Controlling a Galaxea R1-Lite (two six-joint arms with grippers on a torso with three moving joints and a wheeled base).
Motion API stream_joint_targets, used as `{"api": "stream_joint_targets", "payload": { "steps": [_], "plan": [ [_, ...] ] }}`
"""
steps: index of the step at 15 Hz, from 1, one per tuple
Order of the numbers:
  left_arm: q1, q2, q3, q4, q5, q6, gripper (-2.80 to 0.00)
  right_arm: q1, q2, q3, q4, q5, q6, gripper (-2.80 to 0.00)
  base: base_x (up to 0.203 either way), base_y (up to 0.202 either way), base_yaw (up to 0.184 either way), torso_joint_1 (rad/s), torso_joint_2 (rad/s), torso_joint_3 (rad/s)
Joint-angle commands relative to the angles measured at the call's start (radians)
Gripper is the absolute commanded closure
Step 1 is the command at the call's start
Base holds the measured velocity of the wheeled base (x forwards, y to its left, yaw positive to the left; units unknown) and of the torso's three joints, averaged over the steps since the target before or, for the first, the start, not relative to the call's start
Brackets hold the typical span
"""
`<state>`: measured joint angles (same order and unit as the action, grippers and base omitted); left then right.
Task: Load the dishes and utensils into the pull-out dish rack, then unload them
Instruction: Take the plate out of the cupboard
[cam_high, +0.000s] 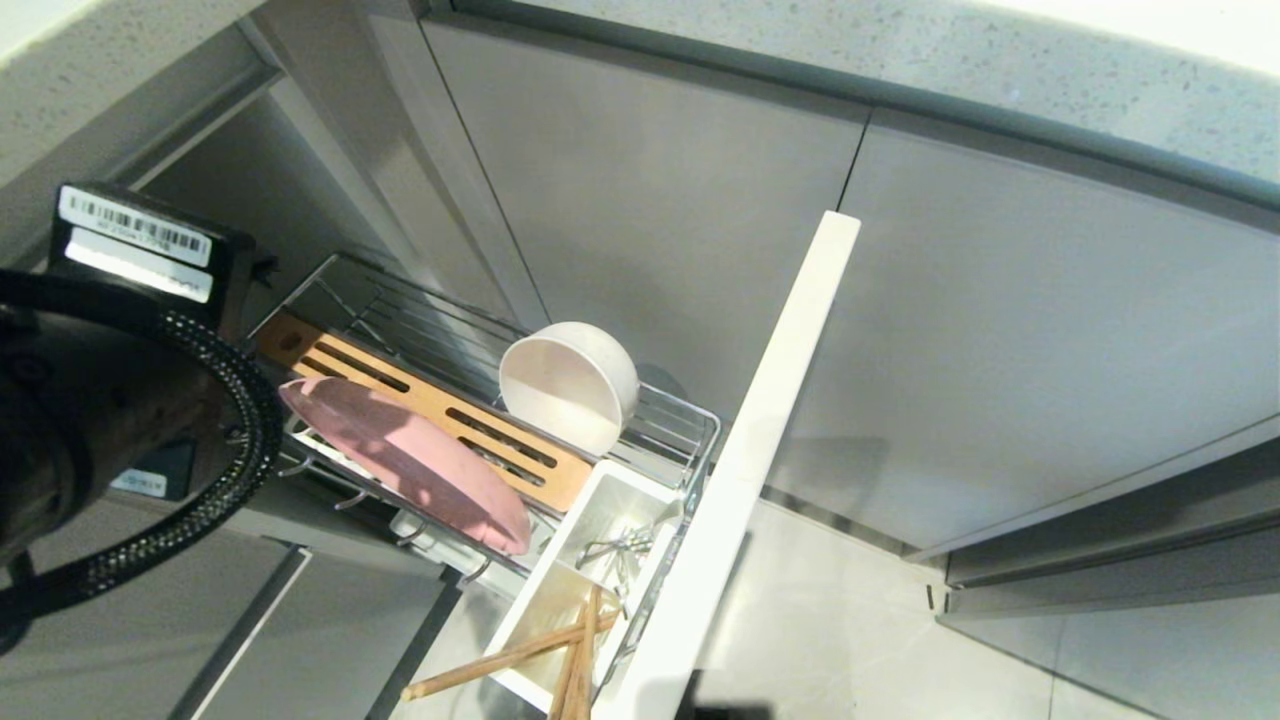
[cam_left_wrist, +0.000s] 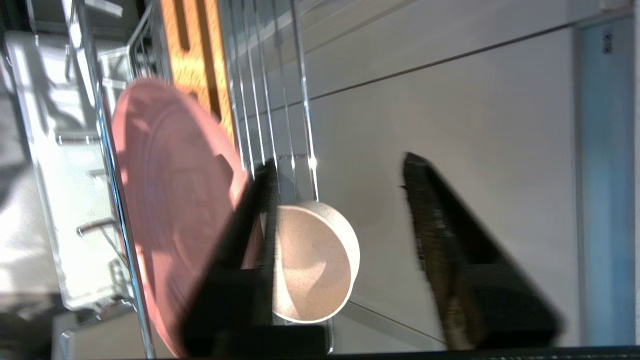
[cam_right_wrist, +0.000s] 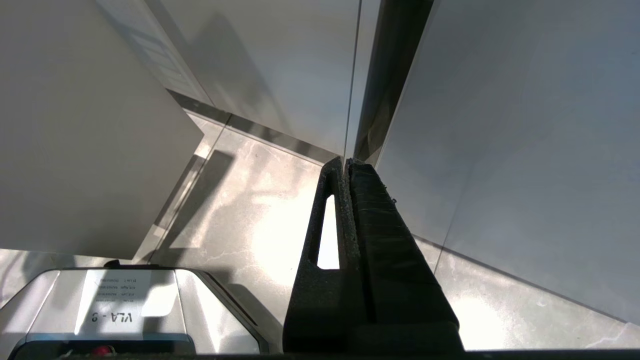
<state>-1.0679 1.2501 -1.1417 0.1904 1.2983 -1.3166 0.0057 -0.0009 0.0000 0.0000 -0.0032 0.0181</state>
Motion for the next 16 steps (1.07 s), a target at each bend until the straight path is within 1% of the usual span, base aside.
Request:
{"api": "stream_joint_targets", "payload": {
  "steps": [1,3,4,6,8,9,10,11,13,14,16],
  "plan": [
    [0.000,0.014,-0.059,0.011,0.007,0.044,0.00,0.000,0.001,0.002,0.000,0.000,0.000,0.00,0.000,0.000,0.000,0.000,0.00,0.000],
    [0.001,0.019,-0.156,0.014,-0.006,0.129,0.00,0.000,0.001,0.002,0.000,0.000,0.000,0.00,0.000,0.000,0.000,0.000,0.00,0.000],
    [0.002,0.026,-0.216,0.013,-0.022,0.189,0.00,0.000,0.001,0.002,0.000,0.000,0.000,0.00,0.000,0.000,0.000,0.000,0.00,0.000],
    [0.005,0.049,-0.344,0.011,-0.071,0.321,0.00,0.000,0.001,0.002,0.000,0.000,0.000,0.00,0.000,0.000,0.000,0.000,0.00,0.000],
    [0.006,0.065,-0.451,0.009,-0.134,0.478,0.00,0.000,0.001,0.002,0.000,0.000,0.000,0.00,0.000,0.000,0.000,0.000,0.00,0.000],
    [0.008,0.066,-0.492,0.009,-0.169,0.536,0.00,0.000,0.001,0.002,0.000,0.000,0.000,0.00,0.000,0.000,0.000,0.000,0.00,0.000],
    [0.014,0.065,-0.534,0.010,-0.216,0.596,0.00,0.000,0.001,0.002,0.000,0.000,-0.001,0.00,0.000,0.000,0.000,0.000,0.00,0.000],
    [0.045,0.064,-0.578,0.011,-0.270,0.650,0.00,0.000,0.001,0.002,0.000,0.000,0.000,0.00,0.000,0.000,0.000,0.000,0.00,0.000],
    [0.136,0.051,-0.637,0.011,-0.416,0.756,0.00,0.000,0.001,0.002,0.000,0.000,0.000,0.00,0.000,0.000,0.000,0.000,0.00,0.000],
    [0.174,0.032,-0.649,0.011,-0.481,0.802,0.00,0.000,0.001,0.002,0.000,0.000,0.000,0.00,0.000,0.000,0.000,0.000,0.00,0.000],
    [0.259,-0.011,-0.653,0.011,-0.605,0.853,0.00,0.000,0.001,0.002,0.000,0.000,0.000,0.00,0.000,0.000,0.000,0.000,0.00,0.000]
  ]
}}
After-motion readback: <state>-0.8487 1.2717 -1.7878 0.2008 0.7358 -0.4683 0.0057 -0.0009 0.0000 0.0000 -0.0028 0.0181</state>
